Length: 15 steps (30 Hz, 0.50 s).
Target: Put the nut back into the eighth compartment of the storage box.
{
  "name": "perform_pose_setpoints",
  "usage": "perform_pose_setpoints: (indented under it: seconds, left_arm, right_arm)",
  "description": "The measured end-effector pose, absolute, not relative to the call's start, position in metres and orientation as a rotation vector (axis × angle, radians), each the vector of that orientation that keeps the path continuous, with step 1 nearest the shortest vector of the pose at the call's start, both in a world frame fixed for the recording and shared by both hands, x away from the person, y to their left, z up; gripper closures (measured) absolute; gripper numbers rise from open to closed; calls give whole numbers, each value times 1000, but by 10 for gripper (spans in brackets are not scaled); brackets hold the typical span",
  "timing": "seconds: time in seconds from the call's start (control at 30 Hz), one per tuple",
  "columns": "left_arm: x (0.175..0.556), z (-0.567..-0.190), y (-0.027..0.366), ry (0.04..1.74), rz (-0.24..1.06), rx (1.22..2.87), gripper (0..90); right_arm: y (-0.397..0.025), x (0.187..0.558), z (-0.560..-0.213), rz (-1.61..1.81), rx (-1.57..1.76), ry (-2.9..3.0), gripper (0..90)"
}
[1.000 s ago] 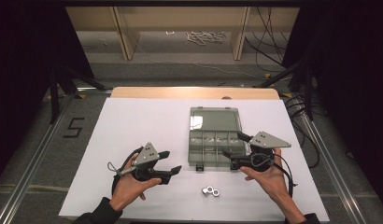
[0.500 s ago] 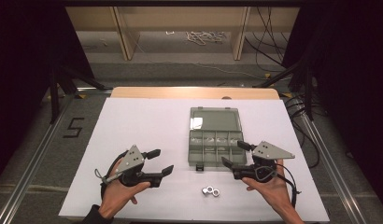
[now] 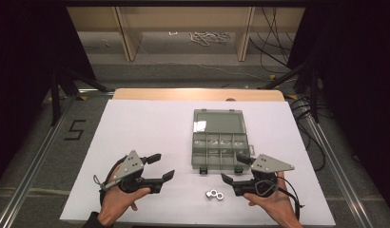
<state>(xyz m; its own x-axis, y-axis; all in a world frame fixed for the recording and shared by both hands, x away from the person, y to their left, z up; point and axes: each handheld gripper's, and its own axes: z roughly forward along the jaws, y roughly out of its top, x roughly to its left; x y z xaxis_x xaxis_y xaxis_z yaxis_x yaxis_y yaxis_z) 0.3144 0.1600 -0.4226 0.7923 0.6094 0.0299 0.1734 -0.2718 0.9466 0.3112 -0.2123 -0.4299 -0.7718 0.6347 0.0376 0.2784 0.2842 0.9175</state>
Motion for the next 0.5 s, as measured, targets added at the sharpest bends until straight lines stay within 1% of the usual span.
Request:
perform_pose_setpoints:
  seconds: [0.13,0.2,0.27,0.33,0.5]
  left_arm:
    - [317,-422,162,578,476,1829,264]
    - [316,-423,162,602,452,1817,261]
    - [320,-422,164,523,494,1834,257]
    - [314,-423,162,617,451,1815,257]
    - [313,-423,163,618,451,1807,257]
  right_arm:
    - [-209,307,-432,1439,819,2297,191]
    - [-208,305,-433,1415,821,2333,191]
    - [-207,304,-435,1388,802,2351,191]
    - [-204,303,-436,1370,804,2396,193]
    - [-198,300,-440,1295,765,2486,215]
